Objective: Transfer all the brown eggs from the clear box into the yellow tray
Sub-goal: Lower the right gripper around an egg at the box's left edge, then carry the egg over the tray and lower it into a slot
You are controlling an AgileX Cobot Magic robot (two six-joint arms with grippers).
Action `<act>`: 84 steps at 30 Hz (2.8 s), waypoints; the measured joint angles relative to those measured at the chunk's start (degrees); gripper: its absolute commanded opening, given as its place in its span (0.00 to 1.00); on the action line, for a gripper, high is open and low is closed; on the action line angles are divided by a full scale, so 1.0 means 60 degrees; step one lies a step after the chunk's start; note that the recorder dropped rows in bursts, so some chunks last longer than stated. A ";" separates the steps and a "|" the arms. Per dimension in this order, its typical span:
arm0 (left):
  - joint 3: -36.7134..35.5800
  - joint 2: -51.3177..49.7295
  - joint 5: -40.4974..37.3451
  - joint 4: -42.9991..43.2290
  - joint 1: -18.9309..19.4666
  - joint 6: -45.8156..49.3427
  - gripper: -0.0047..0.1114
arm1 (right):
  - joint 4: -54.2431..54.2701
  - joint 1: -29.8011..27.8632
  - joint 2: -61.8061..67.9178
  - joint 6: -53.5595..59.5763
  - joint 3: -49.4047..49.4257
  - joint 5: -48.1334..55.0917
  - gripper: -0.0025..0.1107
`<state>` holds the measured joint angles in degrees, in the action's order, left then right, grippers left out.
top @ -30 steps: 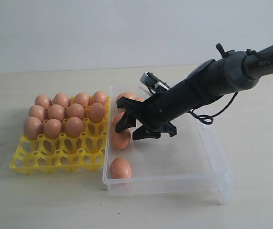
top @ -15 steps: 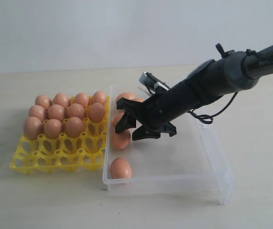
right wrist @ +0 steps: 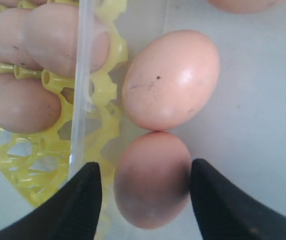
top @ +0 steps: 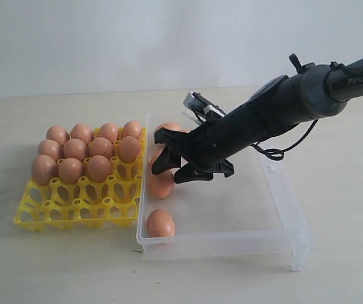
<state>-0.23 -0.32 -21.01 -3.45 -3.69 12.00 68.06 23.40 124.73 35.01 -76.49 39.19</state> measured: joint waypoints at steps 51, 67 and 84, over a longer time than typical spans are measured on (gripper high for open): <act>0.0000 0.0000 0.0000 0.0000 0.0000 0.0000 0.04 | -0.7841 0.3753 -0.1388 -0.1989 0.0015 -0.6458 0.02; 0.0000 0.0000 0.0000 0.0000 0.0000 0.0000 0.04 | -0.7867 0.3281 -0.0652 -0.3300 0.0015 -0.6721 0.02; 0.0000 0.0000 0.0000 0.0000 0.0000 0.0000 0.04 | -0.7829 0.3281 0.0088 -0.4534 -0.0292 -0.7258 0.02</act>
<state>-0.23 -0.32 -21.01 -3.45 -3.69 12.00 21.08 43.08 125.26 7.80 -78.24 -4.36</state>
